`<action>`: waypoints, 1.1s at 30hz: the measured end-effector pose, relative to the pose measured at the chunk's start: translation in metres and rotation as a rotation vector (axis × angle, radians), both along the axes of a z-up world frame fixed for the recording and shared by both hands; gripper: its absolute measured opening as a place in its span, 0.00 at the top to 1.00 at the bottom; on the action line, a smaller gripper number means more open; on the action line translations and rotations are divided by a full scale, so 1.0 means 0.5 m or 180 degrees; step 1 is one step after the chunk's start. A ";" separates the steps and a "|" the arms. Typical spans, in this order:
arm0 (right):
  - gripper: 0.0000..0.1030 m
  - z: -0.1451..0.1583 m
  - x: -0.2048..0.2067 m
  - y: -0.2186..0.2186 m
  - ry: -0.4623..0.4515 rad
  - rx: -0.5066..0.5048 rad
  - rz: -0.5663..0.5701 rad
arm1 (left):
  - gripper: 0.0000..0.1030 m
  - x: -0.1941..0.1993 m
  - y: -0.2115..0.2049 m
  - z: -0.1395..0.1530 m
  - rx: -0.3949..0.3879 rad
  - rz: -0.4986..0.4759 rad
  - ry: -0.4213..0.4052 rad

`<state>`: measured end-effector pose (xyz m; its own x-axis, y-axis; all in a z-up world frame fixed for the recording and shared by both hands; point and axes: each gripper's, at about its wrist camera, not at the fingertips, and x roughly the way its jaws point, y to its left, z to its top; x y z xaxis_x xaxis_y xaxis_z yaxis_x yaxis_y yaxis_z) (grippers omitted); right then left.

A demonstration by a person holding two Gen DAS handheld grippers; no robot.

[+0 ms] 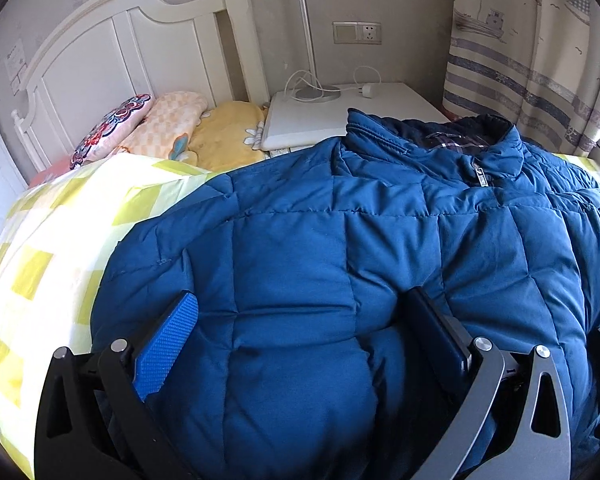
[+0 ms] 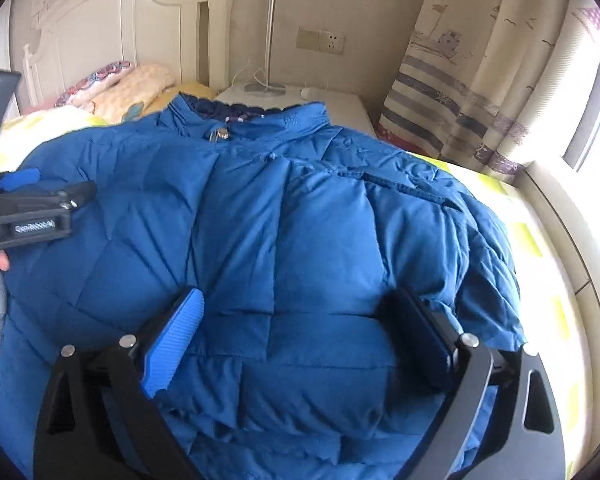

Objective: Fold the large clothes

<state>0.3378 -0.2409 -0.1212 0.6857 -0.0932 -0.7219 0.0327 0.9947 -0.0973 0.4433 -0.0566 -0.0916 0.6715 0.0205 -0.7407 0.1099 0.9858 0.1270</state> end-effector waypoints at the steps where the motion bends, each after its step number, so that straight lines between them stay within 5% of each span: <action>1: 0.07 -0.001 0.001 -0.001 0.0005 0.0019 0.0003 | 0.04 -0.001 0.000 0.000 0.0004 -0.0001 -0.0004; 10: 0.07 -0.001 -0.003 -0.005 -0.0034 0.0099 0.0002 | 0.04 -0.139 0.069 0.078 -0.0186 0.0182 -0.0297; 13: 0.07 -0.002 -0.003 -0.006 -0.0046 0.0110 0.0003 | 0.04 -0.213 0.089 0.053 0.0145 0.0242 -0.0136; 18: 0.05 -0.003 -0.008 -0.010 -0.0031 0.0240 0.0070 | 0.04 -0.321 0.146 0.022 -0.0046 0.0290 0.0009; 23: 0.05 0.065 -0.107 -0.027 -0.0039 0.0727 0.0118 | 0.04 -0.305 0.199 -0.011 -0.0409 0.0332 0.0459; 25: 0.05 0.082 -0.167 -0.010 -0.0080 0.0527 0.0253 | 0.04 -0.296 0.223 -0.018 -0.0579 0.0399 0.0523; 28: 0.02 0.047 -0.233 0.008 0.0075 0.0126 0.0340 | 0.04 -0.297 0.231 -0.021 -0.0637 0.0410 0.0523; 30: 0.02 -0.035 -0.239 0.008 0.0458 -0.0092 0.0358 | 0.04 -0.298 0.234 -0.023 -0.0641 0.0396 0.0513; 33: 0.02 -0.032 -0.246 -0.043 0.0382 0.0388 0.0230 | 0.04 -0.304 0.231 -0.026 -0.0544 0.0379 0.0516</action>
